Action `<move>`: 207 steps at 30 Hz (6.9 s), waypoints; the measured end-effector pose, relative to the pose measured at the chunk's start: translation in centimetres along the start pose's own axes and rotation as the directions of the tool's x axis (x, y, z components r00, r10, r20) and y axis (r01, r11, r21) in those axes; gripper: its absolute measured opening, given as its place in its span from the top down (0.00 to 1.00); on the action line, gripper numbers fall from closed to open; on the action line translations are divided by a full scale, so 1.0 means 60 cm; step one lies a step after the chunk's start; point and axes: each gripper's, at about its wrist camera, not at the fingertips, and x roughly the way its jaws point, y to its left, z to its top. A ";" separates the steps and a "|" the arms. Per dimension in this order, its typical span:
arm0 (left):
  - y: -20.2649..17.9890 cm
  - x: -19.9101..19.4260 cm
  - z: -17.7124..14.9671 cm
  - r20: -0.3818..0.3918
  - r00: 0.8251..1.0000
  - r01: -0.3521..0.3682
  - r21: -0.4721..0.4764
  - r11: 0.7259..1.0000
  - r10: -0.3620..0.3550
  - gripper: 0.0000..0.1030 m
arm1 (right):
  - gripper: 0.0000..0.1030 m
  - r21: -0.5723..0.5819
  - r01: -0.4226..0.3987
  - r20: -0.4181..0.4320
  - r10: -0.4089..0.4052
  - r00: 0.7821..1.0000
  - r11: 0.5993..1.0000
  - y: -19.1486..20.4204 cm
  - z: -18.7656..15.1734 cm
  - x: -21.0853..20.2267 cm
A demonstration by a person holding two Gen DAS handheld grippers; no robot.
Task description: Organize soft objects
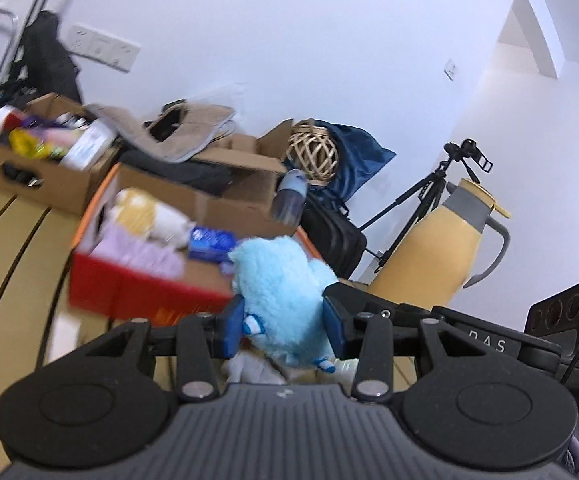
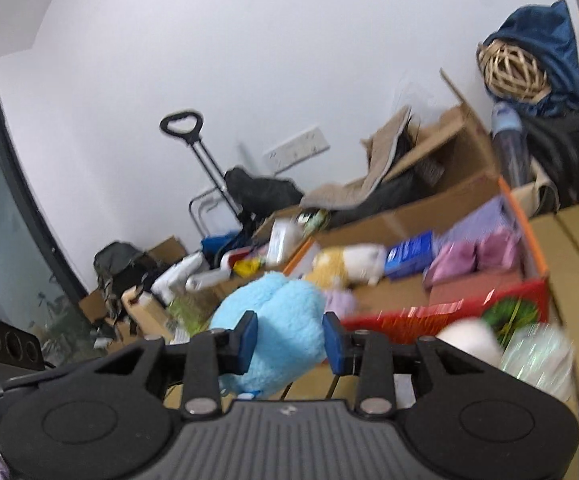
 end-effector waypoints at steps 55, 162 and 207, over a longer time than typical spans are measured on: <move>-0.069 -0.320 -0.208 0.102 0.907 -0.421 0.273 0.865 0.409 0.09 | 0.23 -0.265 0.267 -0.050 -0.290 0.956 0.926 0.142 -0.230 -0.292; 0.122 0.315 0.114 -0.187 0.893 -0.353 0.271 0.896 0.408 0.49 | 0.83 -0.307 0.228 -0.316 -0.325 0.891 0.924 -0.098 0.102 0.372; -0.153 -0.344 -0.225 0.121 0.931 -0.364 0.271 0.891 0.344 0.10 | 0.18 -0.353 0.317 0.103 -0.300 0.948 0.880 0.156 -0.188 -0.382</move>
